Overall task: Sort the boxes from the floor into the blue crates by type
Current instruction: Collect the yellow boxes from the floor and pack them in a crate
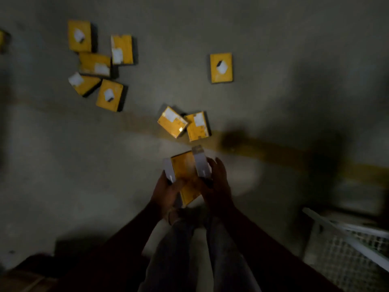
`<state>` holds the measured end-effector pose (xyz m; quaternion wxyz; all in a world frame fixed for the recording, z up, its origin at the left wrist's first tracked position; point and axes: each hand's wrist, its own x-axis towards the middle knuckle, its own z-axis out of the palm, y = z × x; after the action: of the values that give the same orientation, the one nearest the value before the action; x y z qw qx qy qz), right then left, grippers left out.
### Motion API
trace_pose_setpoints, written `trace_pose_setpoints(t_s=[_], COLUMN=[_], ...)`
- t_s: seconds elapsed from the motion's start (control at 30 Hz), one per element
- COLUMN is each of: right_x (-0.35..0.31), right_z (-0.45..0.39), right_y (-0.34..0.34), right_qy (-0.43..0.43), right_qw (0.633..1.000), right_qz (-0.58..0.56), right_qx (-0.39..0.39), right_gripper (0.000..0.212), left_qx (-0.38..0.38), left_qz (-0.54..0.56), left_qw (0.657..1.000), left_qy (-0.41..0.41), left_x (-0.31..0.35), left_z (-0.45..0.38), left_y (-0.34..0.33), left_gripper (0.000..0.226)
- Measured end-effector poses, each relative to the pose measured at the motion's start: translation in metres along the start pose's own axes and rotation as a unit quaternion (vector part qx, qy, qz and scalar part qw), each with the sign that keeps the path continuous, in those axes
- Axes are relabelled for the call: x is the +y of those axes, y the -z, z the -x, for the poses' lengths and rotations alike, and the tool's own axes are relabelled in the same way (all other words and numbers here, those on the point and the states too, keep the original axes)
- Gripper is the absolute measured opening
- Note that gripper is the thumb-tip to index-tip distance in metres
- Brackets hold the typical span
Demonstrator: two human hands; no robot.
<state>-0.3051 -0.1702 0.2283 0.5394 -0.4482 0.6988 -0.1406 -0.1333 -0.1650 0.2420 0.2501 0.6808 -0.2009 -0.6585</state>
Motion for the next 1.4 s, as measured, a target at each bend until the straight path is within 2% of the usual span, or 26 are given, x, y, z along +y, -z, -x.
trace_pose_setpoints(t_s=[0.07,0.2,0.27,0.4,0.47,0.6,0.7,0.83,0.9,0.97,1.03,1.1,1.17,1.27,1.33,1.4], right_x=[-0.041,-0.116,-0.137,-0.146,-0.146,-0.121,-0.092,-0.058,-0.034,-0.010,0.014,0.036,0.057,0.081,0.095,0.106], right_z=[0.039,0.126,0.170,0.257,0.309,0.421,0.510,0.625,0.680,0.731,0.778,0.822,0.870,0.947,0.991,1.026], right_y=[0.050,0.137,0.171,0.230,0.253,0.275,0.274,0.257,0.247,0.236,0.226,0.224,0.229,0.247,0.257,0.272], right_qy=[-0.016,0.056,0.077,0.064,0.074,0.066,0.070,0.064,0.052,0.041,0.039,0.047,0.054,0.061,0.066,0.064], right_qw=[0.998,0.982,0.973,0.947,0.922,0.856,0.798,0.711,0.667,0.612,0.539,0.469,0.417,0.374,0.362,0.353], right_qz=[-0.063,-0.175,-0.199,-0.260,-0.291,-0.325,-0.345,-0.406,-0.419,-0.440,-0.459,-0.465,-0.453,-0.408,-0.389,-0.379], right_qx=[-0.007,0.046,0.091,0.179,0.245,0.396,0.489,0.570,0.614,0.656,0.706,0.749,0.786,0.831,0.845,0.853], right_gripper=[0.070,0.072,0.070,0.051,0.040,0.043,0.038,0.041,0.043,0.042,0.040,0.044,0.046,0.053,0.064,0.062], left_qx=[-0.031,-0.099,-0.127,-0.189,-0.236,-0.333,-0.400,-0.504,-0.564,-0.620,-0.662,-0.689,-0.718,-0.756,-0.782,-0.794], left_qz=[-0.024,-0.075,-0.099,-0.137,-0.147,-0.181,-0.215,-0.274,-0.308,-0.348,-0.368,-0.360,-0.346,-0.340,-0.338,-0.330], left_qw=[0.999,0.989,0.981,0.964,0.951,0.915,0.881,0.810,0.756,0.692,0.636,0.610,0.586,0.531,0.483,0.458], left_qy=[-0.018,-0.084,-0.109,-0.127,-0.134,-0.136,-0.133,-0.124,-0.119,-0.127,-0.146,-0.154,-0.145,-0.176,-0.200,-0.224], left_x=[0.056,0.156,0.191,0.229,0.234,0.229,0.217,0.186,0.163,0.136,0.102,0.066,0.032,-0.010,-0.031,-0.046], left_z=[0.048,0.139,0.177,0.240,0.268,0.333,0.389,0.474,0.521,0.567,0.615,0.669,0.729,0.808,0.854,0.891], left_y=[-0.016,-0.051,-0.072,-0.106,-0.121,-0.161,-0.202,-0.270,-0.303,-0.335,-0.367,-0.397,-0.424,-0.462,-0.485,-0.507], left_gripper=[0.045,0.043,0.044,0.023,0.026,0.053,0.057,0.071,0.077,0.067,0.058,0.057,0.053,0.057,0.058,0.054])
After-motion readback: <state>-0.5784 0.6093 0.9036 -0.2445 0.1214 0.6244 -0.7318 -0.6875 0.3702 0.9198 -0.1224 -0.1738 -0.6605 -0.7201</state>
